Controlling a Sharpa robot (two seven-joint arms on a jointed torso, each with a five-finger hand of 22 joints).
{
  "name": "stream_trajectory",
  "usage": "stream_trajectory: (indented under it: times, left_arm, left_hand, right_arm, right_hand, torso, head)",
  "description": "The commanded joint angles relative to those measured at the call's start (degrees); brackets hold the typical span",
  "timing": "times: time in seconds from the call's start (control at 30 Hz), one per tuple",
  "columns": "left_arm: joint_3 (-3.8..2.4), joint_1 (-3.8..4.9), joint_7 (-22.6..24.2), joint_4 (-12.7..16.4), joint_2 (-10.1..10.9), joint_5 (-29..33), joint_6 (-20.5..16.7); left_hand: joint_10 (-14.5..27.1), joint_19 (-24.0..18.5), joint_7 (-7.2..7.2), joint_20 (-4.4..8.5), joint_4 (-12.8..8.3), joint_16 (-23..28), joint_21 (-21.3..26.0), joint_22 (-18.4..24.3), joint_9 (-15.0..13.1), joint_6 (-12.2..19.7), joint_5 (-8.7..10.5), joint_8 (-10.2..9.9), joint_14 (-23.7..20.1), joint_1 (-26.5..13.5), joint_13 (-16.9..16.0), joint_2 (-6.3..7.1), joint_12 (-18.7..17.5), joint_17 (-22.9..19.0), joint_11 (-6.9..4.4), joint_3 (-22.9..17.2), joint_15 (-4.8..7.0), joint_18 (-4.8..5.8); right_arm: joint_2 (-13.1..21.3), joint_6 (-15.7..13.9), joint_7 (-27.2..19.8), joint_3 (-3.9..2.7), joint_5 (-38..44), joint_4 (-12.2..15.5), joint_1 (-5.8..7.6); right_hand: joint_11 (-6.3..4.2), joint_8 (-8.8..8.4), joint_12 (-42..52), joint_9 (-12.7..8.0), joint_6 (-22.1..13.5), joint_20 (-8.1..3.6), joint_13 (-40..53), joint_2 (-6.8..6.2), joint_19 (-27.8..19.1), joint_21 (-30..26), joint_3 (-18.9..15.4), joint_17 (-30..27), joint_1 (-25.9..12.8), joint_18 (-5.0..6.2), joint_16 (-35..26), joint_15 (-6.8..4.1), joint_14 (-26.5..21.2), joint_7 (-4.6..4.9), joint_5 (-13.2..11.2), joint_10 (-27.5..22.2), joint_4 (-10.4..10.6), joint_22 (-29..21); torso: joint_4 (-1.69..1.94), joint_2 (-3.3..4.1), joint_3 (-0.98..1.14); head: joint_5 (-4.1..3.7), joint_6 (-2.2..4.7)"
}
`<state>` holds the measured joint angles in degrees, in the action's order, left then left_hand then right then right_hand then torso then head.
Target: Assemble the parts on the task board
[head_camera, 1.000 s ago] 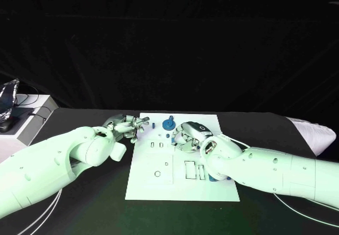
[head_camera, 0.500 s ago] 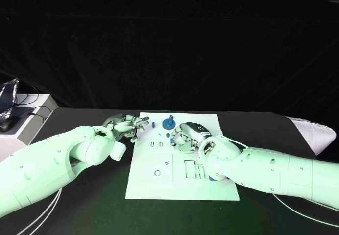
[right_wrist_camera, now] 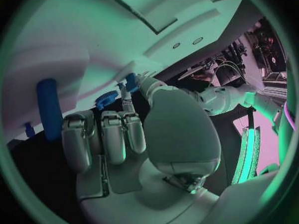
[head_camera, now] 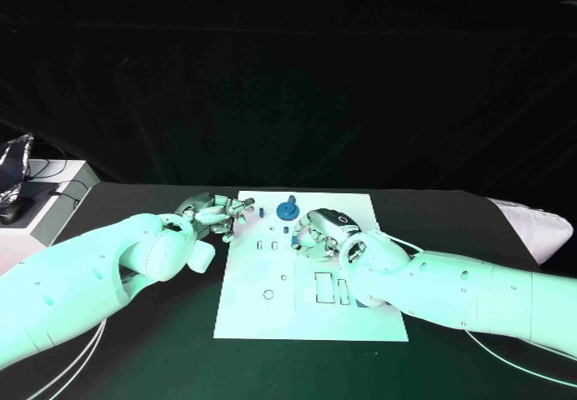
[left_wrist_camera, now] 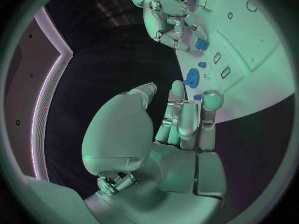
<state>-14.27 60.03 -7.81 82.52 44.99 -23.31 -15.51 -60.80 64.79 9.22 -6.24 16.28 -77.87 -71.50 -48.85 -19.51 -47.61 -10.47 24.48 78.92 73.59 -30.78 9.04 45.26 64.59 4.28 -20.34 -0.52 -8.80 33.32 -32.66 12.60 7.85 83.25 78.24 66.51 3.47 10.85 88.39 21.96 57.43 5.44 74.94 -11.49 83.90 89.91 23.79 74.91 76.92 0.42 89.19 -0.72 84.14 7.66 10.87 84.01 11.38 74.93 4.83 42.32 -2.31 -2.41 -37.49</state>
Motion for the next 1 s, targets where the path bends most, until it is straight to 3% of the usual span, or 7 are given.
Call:
stream_trajectory:
  times: [0.03,0.63,1.0]
  left_arm:
    - [-0.03,0.06,0.25,0.1,-0.03,-0.11,0.95]
    - [-0.03,0.04,0.23,-0.08,0.03,-0.18,1.25]
    - [-0.02,0.04,0.11,-0.18,0.03,-0.23,1.44]
  left_hand:
    - [0.26,0.31,-0.14,0.0,-0.02,-0.36,-0.18,-0.02,-0.08,0.44,-0.18,0.37,0.4,0.65,0.0,0.12,0.13,-0.02,0.02,-0.24,0.03,0.99]
    - [0.89,0.33,-0.03,-0.07,0.04,-0.54,-0.35,-0.21,-0.12,0.69,-0.19,0.4,0.51,0.74,0.18,0.12,-0.09,0.27,0.13,-0.43,-0.06,1.02]
    - [0.97,0.35,-0.01,-0.08,0.04,-0.55,-0.4,-0.29,-0.12,0.75,-0.18,0.4,0.51,0.77,0.22,0.13,-0.11,0.26,0.16,-0.46,-0.08,1.03]
  right_arm:
    - [-0.18,2.21,0.91,0.06,1.29,-0.15,-0.09]
    - [-0.26,1.15,0.53,0.13,1.56,0.11,-0.1]
    - [-0.03,-0.7,0.18,0.13,1.82,0.58,-0.1]
  right_hand:
    - [-0.3,-0.01,-0.25,-0.09,-0.31,-0.41,13.17,-0.41,6.1,0.09,-0.45,12.47,-0.3,-0.42,0.1,-0.2,5.27,0.15,-0.25,4.15,-0.06,15.07]
    - [0.03,-0.59,-0.6,-0.38,-1.53,-0.22,12.84,-1.16,6.1,0.09,-1.23,12.44,-0.9,-0.42,0.09,0.05,5.27,0.54,-1.02,3.8,0.3,15.07]
    - [-0.05,-0.25,-0.18,-0.28,-0.98,-0.17,13.27,-0.65,6.1,0.09,-0.93,12.52,-0.35,-0.42,0.11,0.04,5.29,0.38,-0.8,4.23,0.12,15.07]
  torso:
    - [0.04,0.03,-0.03]
    - [0.02,0.04,0.07]
    - [0.0,0.07,0.07]
  head:
    - [0.05,-0.08]
    - [0.23,-0.17]
    - [0.43,-0.02]
